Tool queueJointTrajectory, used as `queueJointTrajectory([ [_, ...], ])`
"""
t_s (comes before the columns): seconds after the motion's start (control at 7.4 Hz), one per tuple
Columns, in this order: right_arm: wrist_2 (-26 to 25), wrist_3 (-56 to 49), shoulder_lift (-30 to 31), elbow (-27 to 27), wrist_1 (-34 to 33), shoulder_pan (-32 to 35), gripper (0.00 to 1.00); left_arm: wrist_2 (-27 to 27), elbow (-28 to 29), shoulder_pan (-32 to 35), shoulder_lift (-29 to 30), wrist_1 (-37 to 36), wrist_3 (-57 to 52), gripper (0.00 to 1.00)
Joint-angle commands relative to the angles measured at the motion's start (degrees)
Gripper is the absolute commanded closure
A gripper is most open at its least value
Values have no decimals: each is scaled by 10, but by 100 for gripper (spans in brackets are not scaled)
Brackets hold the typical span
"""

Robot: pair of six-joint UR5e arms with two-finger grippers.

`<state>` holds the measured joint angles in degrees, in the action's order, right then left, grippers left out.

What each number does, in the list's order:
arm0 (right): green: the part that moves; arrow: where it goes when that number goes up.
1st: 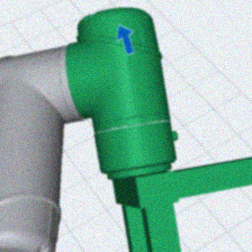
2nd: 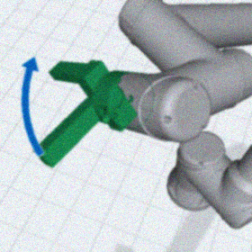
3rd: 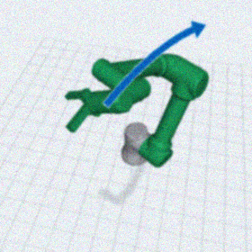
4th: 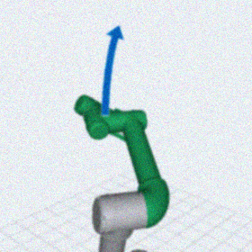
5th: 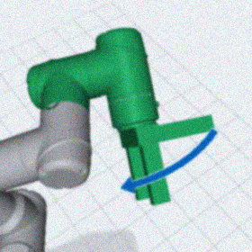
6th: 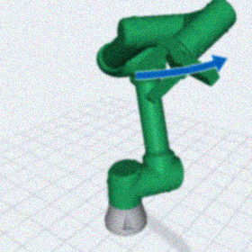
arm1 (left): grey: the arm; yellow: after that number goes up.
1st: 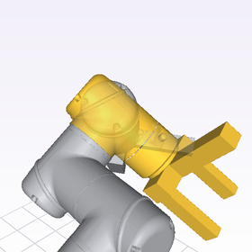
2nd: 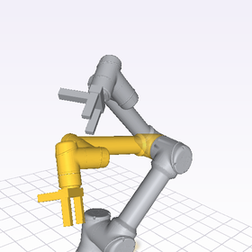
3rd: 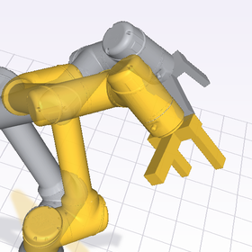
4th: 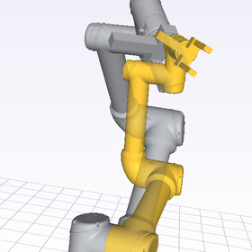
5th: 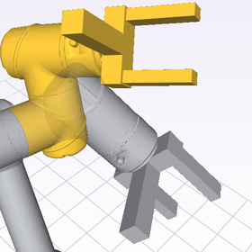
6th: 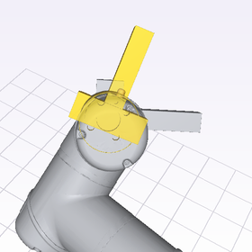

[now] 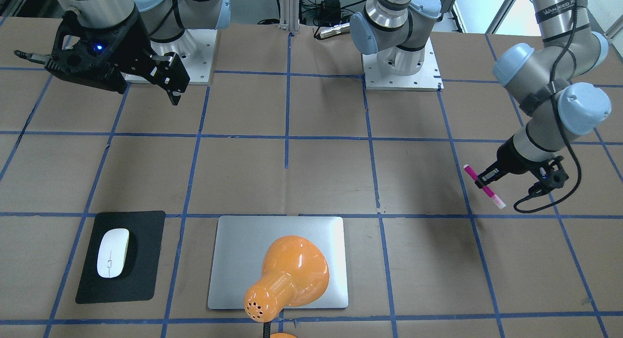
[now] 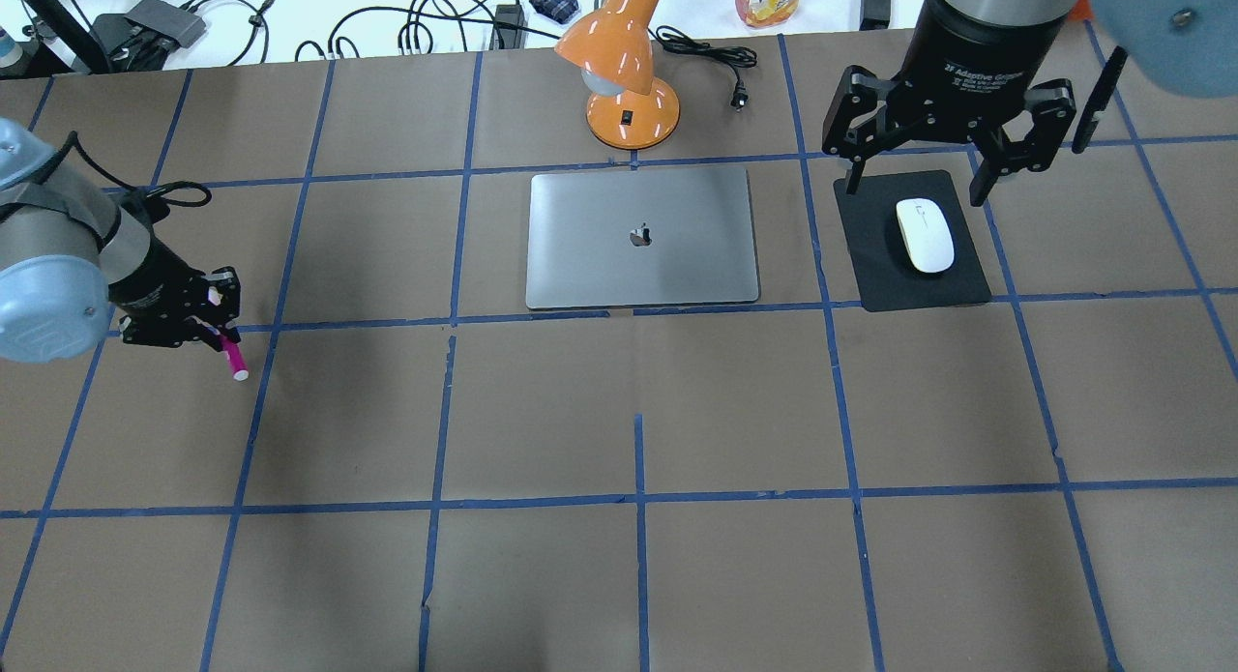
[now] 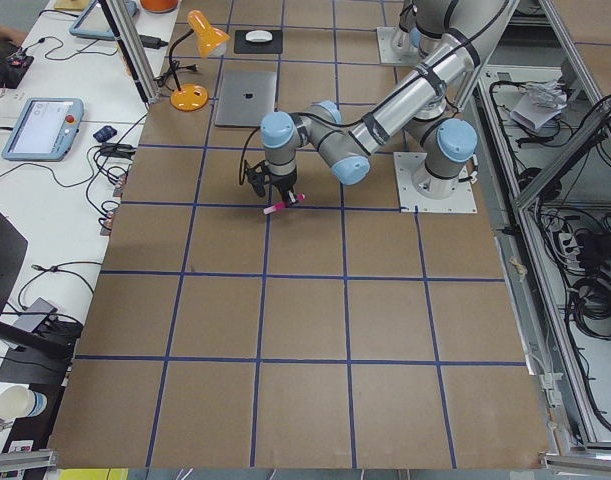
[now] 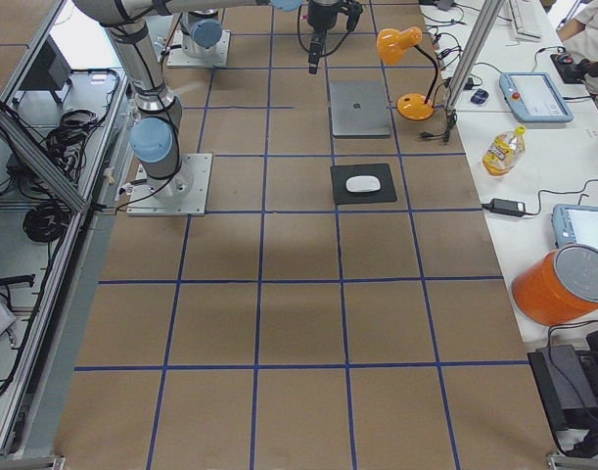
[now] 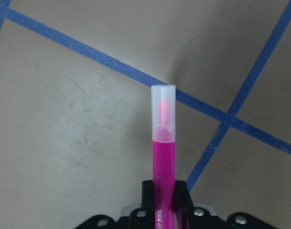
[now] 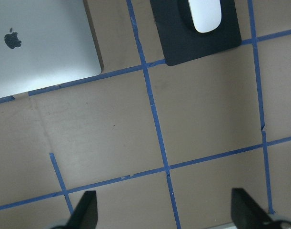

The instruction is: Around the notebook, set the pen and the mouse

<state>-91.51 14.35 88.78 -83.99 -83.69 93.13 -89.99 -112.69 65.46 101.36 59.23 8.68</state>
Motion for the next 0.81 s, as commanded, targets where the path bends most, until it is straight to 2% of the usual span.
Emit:
queueJointTrajectory([
  [0.0, 1, -30, -1, -19, -106, 4, 0, 8, -2, 104, -9, 4, 222, 100],
  [0.41, 2, -49, 3, -28, -105, 5, 0, 32, 1, 238, 8, -17, 498, 100],
  [0.68, 1, -86, 3, -28, -102, 6, 0, 35, 1, 305, 18, -38, 638, 100],
])
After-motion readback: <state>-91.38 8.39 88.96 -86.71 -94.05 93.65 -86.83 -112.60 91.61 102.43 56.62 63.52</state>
